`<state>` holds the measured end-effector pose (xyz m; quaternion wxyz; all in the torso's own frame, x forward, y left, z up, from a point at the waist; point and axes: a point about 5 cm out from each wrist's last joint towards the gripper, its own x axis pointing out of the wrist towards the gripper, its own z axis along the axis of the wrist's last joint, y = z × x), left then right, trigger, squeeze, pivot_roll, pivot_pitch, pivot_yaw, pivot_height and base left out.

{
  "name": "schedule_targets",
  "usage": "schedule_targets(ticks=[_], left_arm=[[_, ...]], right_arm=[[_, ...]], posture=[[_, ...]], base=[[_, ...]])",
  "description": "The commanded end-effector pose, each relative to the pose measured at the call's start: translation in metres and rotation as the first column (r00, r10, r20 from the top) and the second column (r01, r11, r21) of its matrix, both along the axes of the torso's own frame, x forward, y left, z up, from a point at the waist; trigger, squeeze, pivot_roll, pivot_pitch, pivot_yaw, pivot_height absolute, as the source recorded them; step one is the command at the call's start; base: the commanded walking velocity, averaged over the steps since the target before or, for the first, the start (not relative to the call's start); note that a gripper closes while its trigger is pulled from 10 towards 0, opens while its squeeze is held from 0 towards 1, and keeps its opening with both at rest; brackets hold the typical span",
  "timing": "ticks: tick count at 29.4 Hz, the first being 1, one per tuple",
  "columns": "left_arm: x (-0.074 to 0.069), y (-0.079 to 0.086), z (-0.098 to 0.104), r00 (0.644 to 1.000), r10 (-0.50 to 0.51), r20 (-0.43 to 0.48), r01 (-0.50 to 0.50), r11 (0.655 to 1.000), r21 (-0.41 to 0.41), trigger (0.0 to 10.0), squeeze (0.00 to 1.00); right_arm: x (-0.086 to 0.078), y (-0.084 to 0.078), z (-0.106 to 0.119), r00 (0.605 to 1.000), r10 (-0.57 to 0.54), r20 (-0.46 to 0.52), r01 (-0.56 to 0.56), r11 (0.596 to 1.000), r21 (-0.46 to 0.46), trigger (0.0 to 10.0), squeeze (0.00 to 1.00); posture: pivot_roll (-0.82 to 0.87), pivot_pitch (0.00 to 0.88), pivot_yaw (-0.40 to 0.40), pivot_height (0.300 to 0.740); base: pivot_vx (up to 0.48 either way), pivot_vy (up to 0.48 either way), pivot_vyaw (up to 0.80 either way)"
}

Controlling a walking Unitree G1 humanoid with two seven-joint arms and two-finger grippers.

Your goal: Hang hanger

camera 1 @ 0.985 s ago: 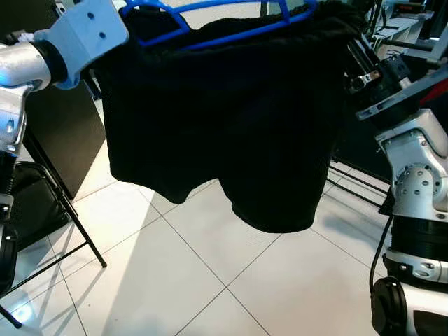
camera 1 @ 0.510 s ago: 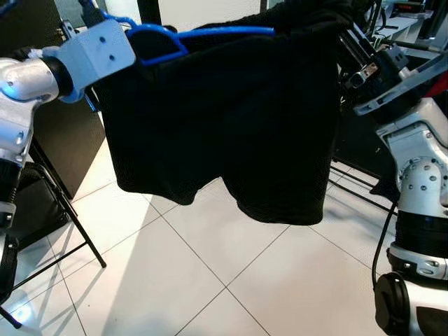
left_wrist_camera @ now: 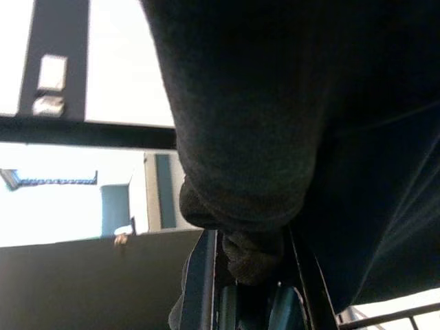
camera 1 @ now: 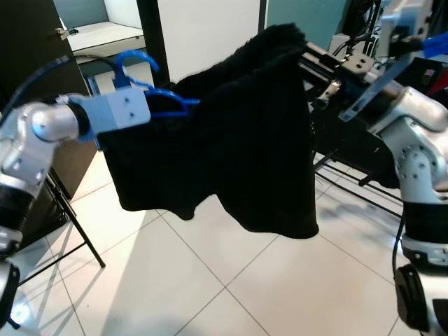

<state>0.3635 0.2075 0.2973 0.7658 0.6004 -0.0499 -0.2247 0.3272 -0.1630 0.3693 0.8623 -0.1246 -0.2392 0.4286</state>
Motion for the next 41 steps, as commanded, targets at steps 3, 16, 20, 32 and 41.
schedule_targets(ticks=[3,16,20,32,41], left_arm=[[-0.001,-0.017,-0.018,0.997,-0.055,-0.045,0.059,0.992,0.115,0.0,0.0],[0.002,-0.04,-0.022,0.993,-0.11,-0.042,0.116,0.982,0.149,0.0,0.0],[0.005,-0.035,-0.022,0.997,-0.064,-0.035,0.068,0.99,0.121,0.0,0.0],[0.01,0.019,-0.013,0.989,0.15,-0.014,-0.148,0.985,0.088,0.0,0.0],[0.01,0.036,-0.013,0.978,0.206,-0.015,-0.204,0.975,0.093,0.0,0.0]], right_arm=[[-0.001,0.014,0.024,0.995,0.044,0.091,-0.04,0.998,-0.043,0.0,0.0],[-0.005,0.074,0.032,0.966,0.26,-0.002,-0.26,0.966,-0.003,0.0,0.0],[-0.015,0.09,0.009,0.931,0.359,-0.061,-0.363,0.929,-0.073,0.0,0.0],[-0.024,0.071,-0.017,0.941,0.316,-0.12,-0.328,0.94,-0.095,0.0,0.0],[-0.018,0.04,-0.008,0.977,0.195,-0.085,-0.199,0.979,-0.036,0.0,0.0]], posture=[[0.02,0.0,0.031,0.735],[0.02,0.0,0.029,0.735],[0.02,0.0,0.027,0.735],[0.02,0.0,0.037,0.735],[0.02,0.0,0.036,0.735]], base=[[0.0,0.0,0.0],[0.0,0.0,0.0],[0.0,0.0,0.0],[0.0,0.0,0.0],[0.0,0.0,0.0]])
